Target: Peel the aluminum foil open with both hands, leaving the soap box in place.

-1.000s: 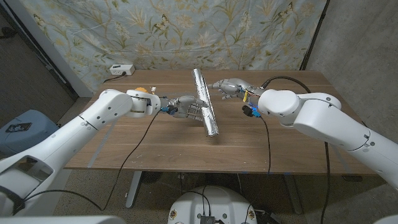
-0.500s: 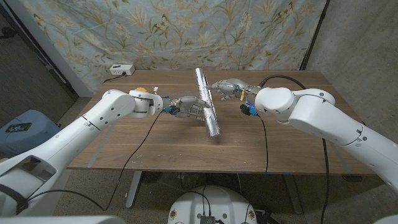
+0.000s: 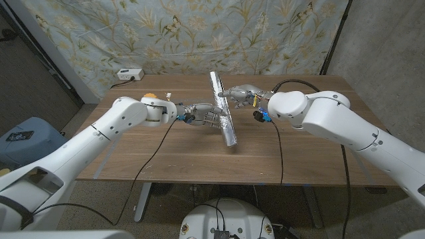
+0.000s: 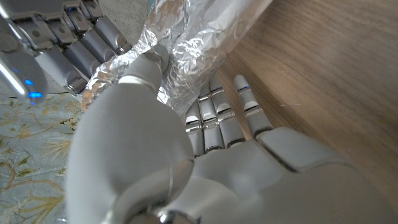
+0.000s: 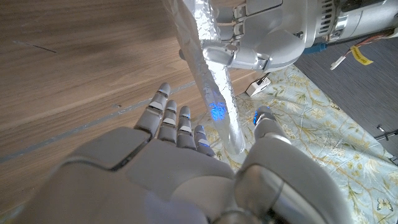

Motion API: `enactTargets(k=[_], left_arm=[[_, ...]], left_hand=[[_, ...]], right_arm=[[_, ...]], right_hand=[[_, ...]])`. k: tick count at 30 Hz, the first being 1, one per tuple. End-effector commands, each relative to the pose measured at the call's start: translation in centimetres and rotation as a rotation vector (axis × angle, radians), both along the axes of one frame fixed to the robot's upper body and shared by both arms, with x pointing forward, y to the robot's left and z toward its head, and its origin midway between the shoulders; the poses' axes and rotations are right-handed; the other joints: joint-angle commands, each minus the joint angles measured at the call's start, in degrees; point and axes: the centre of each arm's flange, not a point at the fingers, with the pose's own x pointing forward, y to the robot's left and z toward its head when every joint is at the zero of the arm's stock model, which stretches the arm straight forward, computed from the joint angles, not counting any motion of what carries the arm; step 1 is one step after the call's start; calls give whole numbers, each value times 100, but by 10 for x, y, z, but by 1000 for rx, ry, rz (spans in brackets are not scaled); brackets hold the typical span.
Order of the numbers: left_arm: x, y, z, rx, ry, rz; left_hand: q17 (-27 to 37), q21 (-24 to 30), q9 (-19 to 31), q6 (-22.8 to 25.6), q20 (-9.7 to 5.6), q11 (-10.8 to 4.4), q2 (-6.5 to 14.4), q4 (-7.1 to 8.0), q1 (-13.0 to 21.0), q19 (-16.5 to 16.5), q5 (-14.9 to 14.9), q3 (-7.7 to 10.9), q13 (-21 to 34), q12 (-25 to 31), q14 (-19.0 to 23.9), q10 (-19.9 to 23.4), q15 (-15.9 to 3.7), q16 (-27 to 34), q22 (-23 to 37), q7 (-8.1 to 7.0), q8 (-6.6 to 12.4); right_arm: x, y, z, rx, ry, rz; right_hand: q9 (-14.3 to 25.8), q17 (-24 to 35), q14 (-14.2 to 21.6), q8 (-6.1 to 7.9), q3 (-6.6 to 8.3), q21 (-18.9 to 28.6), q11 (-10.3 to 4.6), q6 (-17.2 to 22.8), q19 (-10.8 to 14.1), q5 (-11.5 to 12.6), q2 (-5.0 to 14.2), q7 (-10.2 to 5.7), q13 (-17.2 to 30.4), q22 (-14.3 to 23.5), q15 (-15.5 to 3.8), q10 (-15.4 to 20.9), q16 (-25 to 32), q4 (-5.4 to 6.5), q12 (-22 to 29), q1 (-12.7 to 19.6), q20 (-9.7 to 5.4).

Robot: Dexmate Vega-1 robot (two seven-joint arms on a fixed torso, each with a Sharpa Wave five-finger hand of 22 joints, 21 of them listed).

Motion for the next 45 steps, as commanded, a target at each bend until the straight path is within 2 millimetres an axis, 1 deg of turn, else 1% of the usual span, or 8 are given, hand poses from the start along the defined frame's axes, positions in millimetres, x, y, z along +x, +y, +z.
enactTargets(k=[1, 15, 25, 32, 36, 38, 40, 45], left_arm=[[0, -6, -1, -10, -11, 7], [3, -11, -4, -15, -20, -8], [3, -15, -10, -5, -33, -51], [2, -17, -13, 0, -40, -72], [1, -18, -14, 6, -42, -82], [1, -19, -15, 5, -41, -85], [0, -18, -15, 0, -47, -88], [-2, -17, -15, -9, -51, -95]], left_hand=[[29, 37, 369, 201, -5, -167, 571, 154, 690, -30, 61, 119, 621, 146, 46, 114, -62, 31, 27, -221, 422], [72, 80, 407, 216, -14, -196, 538, 180, 861, -54, 117, 69, 809, 295, 53, 72, -104, 47, 43, -263, 412], [98, 110, 411, 216, -24, -247, 529, 197, 959, -78, 150, 33, 932, 389, 38, 35, -131, 46, 54, -306, 391], [113, 132, 419, 228, -45, -271, 522, 210, 1011, -93, 173, 5, 1018, 451, 35, 5, -153, 43, 61, -325, 386], [115, 150, 429, 232, -48, -275, 531, 223, 1037, -98, 192, -3, 1066, 485, 27, -16, -154, 31, 65, -326, 384], [119, 155, 434, 228, -54, -280, 528, 226, 1044, -103, 196, -11, 1071, 492, 32, -17, -160, 33, 66, -339, 382], [118, 161, 443, 231, -52, -278, 533, 229, 1055, -106, 205, -11, 1072, 495, 30, -19, -163, 28, 68, -340, 386], [119, 179, 447, 247, -60, -291, 534, 237, 1071, -105, 223, -21, 1072, 509, 35, -11, -172, 19, 70, -367, 388]], right_arm=[[8, 7, -2, -7, 32, -5], [15, 10, -2, 5, 49, -11], [21, 13, 0, 2, 56, -18], [25, 16, 1, 0, 59, -23], [26, 16, 1, 4, 59, -31], [27, 15, 1, 10, 58, -34], [27, 14, 1, 9, 54, -36], [27, 12, 2, 9, 53, -34]], right_hand=[[12, 34, -59, -15, -6, -9, 17, -94, 27, -7, 72, 519, 45, 35, 18, -83, -14, 24, 45, 6, 29], [18, 90, -49, 3, -46, 9, 17, -183, 75, -15, 138, 523, 112, 38, 21, -168, 4, 73, 84, -28, -20], [35, 203, 88, 57, 16, 36, 11, -172, 195, -10, 334, 525, 278, 42, -16, -144, 74, 62, 270, 98, -147], [82, 501, 377, 110, 226, 82, -4, -51, 410, -17, 513, 530, 643, 58, -240, -36, 258, 80, 689, 407, -360], [151, 851, 639, 156, 427, 108, -19, 157, 574, -27, 576, 527, 1056, 74, -429, 35, 470, 176, 1130, 650, -481], [224, 1184, 906, 191, 594, 167, -21, 361, 831, -36, 588, 531, 1453, 85, -516, 132, 701, 236, 1564, 887, -471], [274, 1452, 1037, 190, 694, 184, -57, 455, 954, -44, 593, 530, 1735, 93, -620, 194, 871, 284, 1878, 1056, -511], [336, 1733, 1230, 257, 759, 243, -183, 755, 1204, -52, 593, 522, 2022, 101, -760, 261, 1078, 309, 2230, 1243, -597]])
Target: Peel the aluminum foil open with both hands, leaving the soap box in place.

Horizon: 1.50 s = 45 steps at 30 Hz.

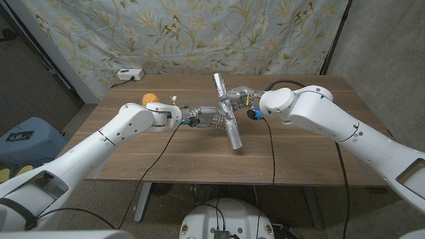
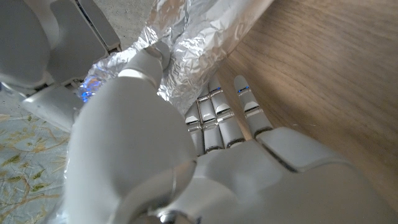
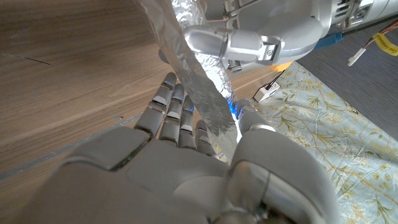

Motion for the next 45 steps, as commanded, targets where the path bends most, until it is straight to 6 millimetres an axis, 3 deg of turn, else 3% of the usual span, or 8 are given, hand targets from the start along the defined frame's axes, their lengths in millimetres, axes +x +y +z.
enactTargets(k=[1, 6, 12, 21, 25, 28, 36, 45], left_arm=[[-4, -1, -3, -12, -11, -30], [-4, 1, -4, -21, -7, -31], [-4, 3, -4, -28, -8, -24], [-4, 3, -6, -56, 5, -42], [-3, 5, -7, -69, 0, -43], [-2, 5, -9, -84, 3, -42], [-1, 8, -10, -92, 6, -46], [0, 13, -11, -99, -4, -51]], left_hand=[[15, 49, 449, 290, -28, -167, 746, 26, 834, -16, 38, -9, 1076, 289, 27, 126, -67, 22, 17, -322, 103], [16, 64, 452, 289, -41, -167, 746, 34, 839, -9, 48, -17, 1081, 297, 34, 119, -77, 18, 18, -327, 100], [18, 85, 441, 319, -58, -182, 748, 44, 848, -12, 69, -30, 1071, 315, 54, 148, -88, 12, 20, -338, 98], [25, 124, 431, 277, -71, -161, 732, 104, 770, -10, 90, -100, 1063, 301, 52, 74, -18, -6, 20, -320, 63], [-17, 154, 351, -52, -41, -71, 680, 214, 493, -68, 136, -194, 850, 56, -137, -208, 236, -152, 5, -208, -159], [-70, 168, 204, -533, 20, 102, 669, 247, 272, -175, 175, -205, 611, -235, -354, -577, 396, -323, -15, -78, -528], [-123, 193, 125, -473, 52, 106, 698, 224, 210, -201, 202, -157, 473, -309, -336, -550, 419, -380, -27, -51, -611], [-150, 200, -57, -1174, 122, 393, 641, 346, -248, -351, 97, -317, 179, -792, -618, -1146, 606, -492, -54, -105, -1109]], right_arm=[[3, -3, 1, 5, -5, -5], [2, -5, 1, -4, 1, 4], [0, -5, 2, -24, 17, 36], [2, -8, 1, -18, 20, 30], [2, -9, 1, -12, 25, 26], [2, -10, 2, -8, 25, 22], [5, -11, 1, -9, 31, 19], [5, -15, 0, 0, 37, 18]], right_hand=[[62, 203, 151, 94, 64, 99, -107, 247, 246, -10, 4, 498, 222, 19, -89, 104, 149, 9, 290, 160, -21], [83, 281, 264, 137, 80, 141, -184, 448, 405, -13, -2, 494, 308, 18, -128, 203, 223, 5, 451, 244, -20], [89, 272, 170, 84, 53, 108, -61, 424, 374, -25, -67, 491, 344, 13, -30, 53, 133, 52, 461, 206, 32], [95, 242, 440, 113, 161, 168, -163, 636, 602, -4, -9, 500, 356, 8, -128, 256, 149, 92, 609, 259, -24], [95, 242, 452, 112, 170, 168, -164, 661, 617, -6, -14, 501, 356, 7, -133, 259, 142, 101, 620, 261, -27], [96, 245, 446, 106, 175, 162, -163, 672, 615, -8, -13, 500, 355, 6, -136, 258, 132, 114, 628, 259, -32], [96, 251, 459, 90, 185, 162, -165, 680, 638, -11, -14, 498, 354, 5, -151, 254, 122, 134, 642, 257, -40], [98, 254, 485, 73, 200, 159, -174, 704, 669, -14, -24, 499, 351, 4, -158, 249, 102, 157, 663, 255, -52]])
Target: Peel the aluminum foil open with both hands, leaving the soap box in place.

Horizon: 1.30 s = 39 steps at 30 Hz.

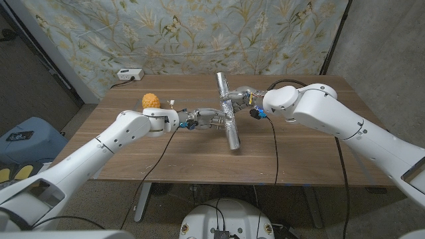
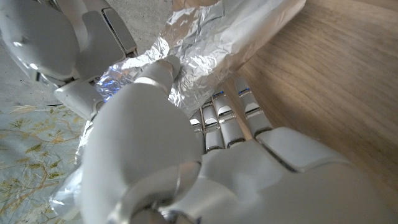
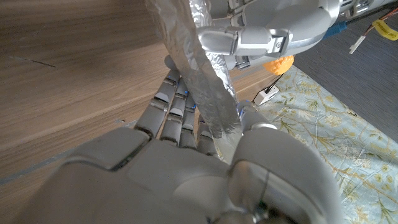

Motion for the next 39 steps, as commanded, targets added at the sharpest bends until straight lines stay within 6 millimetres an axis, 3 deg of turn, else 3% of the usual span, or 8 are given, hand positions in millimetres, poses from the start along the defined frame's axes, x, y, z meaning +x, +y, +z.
enactTargets(k=[1, 8, 14, 18, 20, 26, 31, 39], left_arm=[[2, 7, -2, -16, -11, 3], [2, 7, 1, -5, -33, 9], [2, 5, 0, -17, -27, 23], [2, 4, -1, -40, -30, 56], [2, 3, -1, -70, -25, 72], [3, 4, -3, -121, -23, 129], [4, 5, -3, -131, -16, 141], [6, 5, -8, -170, 39, 116]], left_hand=[[-3, 31, -105, -359, 27, 132, -143, 100, -362, -73, -93, -125, -140, -253, -188, -305, 123, -65, -11, -6, -246], [-37, 16, -188, -511, 50, 262, -156, 119, -512, -160, -163, -163, -245, -473, -369, -557, 225, -127, -18, 127, -375], [-53, 50, -239, -388, 36, 237, -100, 65, -479, -104, -188, -116, -307, -498, -283, -427, 195, -76, -20, 152, -362], [-130, 197, -349, -9, -21, -42, -67, -64, -427, 162, -244, -47, -453, -459, 5, 124, 0, 34, -21, 203, -292], [-189, 334, -398, 632, -155, -337, -7, -170, -313, 385, -283, 34, -557, -355, 367, 742, -230, 166, -32, 30, -94], [-312, 762, -365, 2161, -573, -937, 80, -200, -234, 1045, -378, 154, -637, -3, 1580, 2277, -885, 569, -60, -371, 451], [-379, 919, -428, 2489, -728, -1033, -9, -219, -264, 1271, -398, 185, -630, 132, 1947, 2806, -1076, 640, -71, -425, 532], [-234, 1018, -482, 2442, -876, -1096, -51, -265, -147, 1383, -461, 135, -586, 162, 2021, 2933, -1147, 780, -73, -418, 462]], right_arm=[[1, -5, -1, 7, 8, -4], [0, -7, -1, 11, 9, 0], [0, -9, -2, 16, 11, 2], [-1, -10, -1, 18, 5, 0], [-2, -10, 1, 17, 2, 5], [-3, -9, 2, 13, -2, 15], [-3, -9, 1, 7, 0, 20], [-3, -15, 1, 12, 6, 27]], right_hand=[[14, 24, 42, -13, 30, 29, -21, 59, 57, -13, -11, 418, 4, 33, -6, 56, -25, 32, 21, 40, -11], [17, 70, 29, -41, 22, 5, 154, 76, 47, -19, -11, 423, 5, 33, -23, 176, -37, 73, 99, 28, -47], [18, 83, 56, -52, 32, 1, 74, 98, 67, -18, -15, 426, 6, 33, -28, 167, -42, 78, 116, 38, -49], [20, 97, 75, -59, 39, -2, 93, 119, 84, -18, -15, 427, 6, 32, -53, 183, -45, 83, 138, 47, -55], [21, 103, 68, -63, 45, -11, 86, 126, 74, -18, -10, 426, 6, 32, -68, 171, -55, 93, 141, 47, -69], [22, 121, 72, -77, 48, -20, 55, 134, 79, -19, -14, 425, 5, 33, -67, 144, -66, 105, 149, 49, -74], [23, 122, 82, -82, 47, -23, 77, 142, 87, -20, -24, 424, 3, 33, -62, 142, -78, 120, 157, 38, -69], [22, 130, -11, -125, -61, -77, 57, 100, -2, -42, -103, 419, -25, 35, -2, 18, -174, 196, 126, -94, -65]])
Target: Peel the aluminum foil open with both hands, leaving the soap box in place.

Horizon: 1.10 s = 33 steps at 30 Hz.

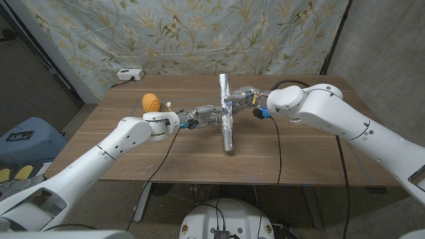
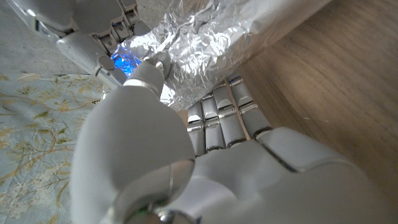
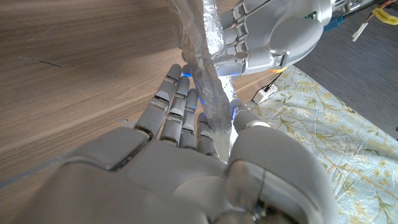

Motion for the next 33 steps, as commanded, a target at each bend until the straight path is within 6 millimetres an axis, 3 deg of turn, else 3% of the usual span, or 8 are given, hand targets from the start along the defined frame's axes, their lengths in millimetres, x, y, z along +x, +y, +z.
enactTargets(k=[1, 7, 9, 14, 19, 26, 30, 33], left_arm=[[4, 1, -5, -57, 47, 4], [5, 1, -5, -65, 51, -10], [5, 1, -5, -69, 52, -27], [5, 0, -5, -67, 53, -37], [5, 0, -5, -63, 50, -41], [5, -2, -5, -58, 47, -53], [5, -5, -6, -53, 45, -63], [5, -6, -7, -54, 52, -69]], left_hand=[[44, 60, 0, 1424, -47, -1411, 126, -2, 183, 30, -24, 4, 82, 132, 910, 1618, -855, 46, 4, -845, 339], [57, 81, -25, 1349, -56, -1412, 159, 46, 161, 0, -37, 10, 108, 107, 882, 1571, -839, 30, 3, -807, 281], [66, 80, -38, 1289, -35, -1399, 184, 66, 147, -47, -44, 14, 123, 68, 856, 1476, -838, 17, 2, -822, 242], [52, 89, -71, 1073, 26, -1316, 223, 94, 103, -157, -61, 38, 164, 8, 738, 1337, -745, -65, -1, -757, 112], [30, 94, -85, 997, 51, -1296, 218, 97, 74, -210, -71, 49, 177, -21, 698, 1282, -730, -109, -3, -742, 58], [67, 92, -101, 800, 107, -1190, 232, 75, 85, -340, -103, 43, 230, -112, 534, 1036, -638, -158, -9, -647, -60], [98, 89, -75, 546, 140, -1158, 239, 49, 125, -440, -126, 37, 274, -196, 382, 808, -556, -196, -10, -600, -166], [120, 93, -58, 430, 171, -1143, 235, 36, 151, -478, -141, 26, 297, -233, 330, 709, -541, -198, -12, -560, -212]], right_arm=[[-1, -7, 0, 2, 3, 7], [-1, -13, -1, 19, 3, -12], [-1, -15, -1, 27, -8, -23], [-1, -17, -2, 34, -23, -54], [-1, -17, -4, 33, -25, -68], [1, -16, -5, 29, -19, -89], [3, -17, -7, 29, -26, -119], [4, -17, -9, 22, -43, -148]], right_hand=[[20, 34, -60, -25, -43, -16, 27, -15, -60, -34, -56, 430, -16, 15, 16, -47, -31, 30, 3, -53, 9], [19, 36, -1, -15, -39, -13, 6, 22, -34, -21, -37, 431, -61, 15, -12, 35, -31, 13, 22, -41, 20], [21, 20, 264, 73, 3, 61, -31, 287, 184, -7, -9, 376, -142, 19, -108, 237, 19, -32, 76, 9, -45], [21, -38, 927, 236, 137, 250, -331, 932, 749, 0, 30, 256, -341, 25, -338, 811, 120, -97, 241, 121, -217], [21, -48, 1087, 227, 188, 302, -232, 1020, 908, -6, -16, 264, -420, 27, -360, 995, 137, -201, 284, 231, -227], [24, -35, 949, 115, 147, 274, -115, 864, 869, -30, -42, 344, -467, 30, -284, 804, 43, -247, 208, 255, -191], [29, 6, 1073, 91, 107, 315, -140, 864, 985, -35, -39, 315, -449, 37, -335, 864, 98, -275, 263, 274, -201], [40, 27, 1363, 135, 113, 403, -214, 1043, 1211, -31, -45, 265, -409, 46, -449, 1041, 200, -390, 389, 391, -273]])
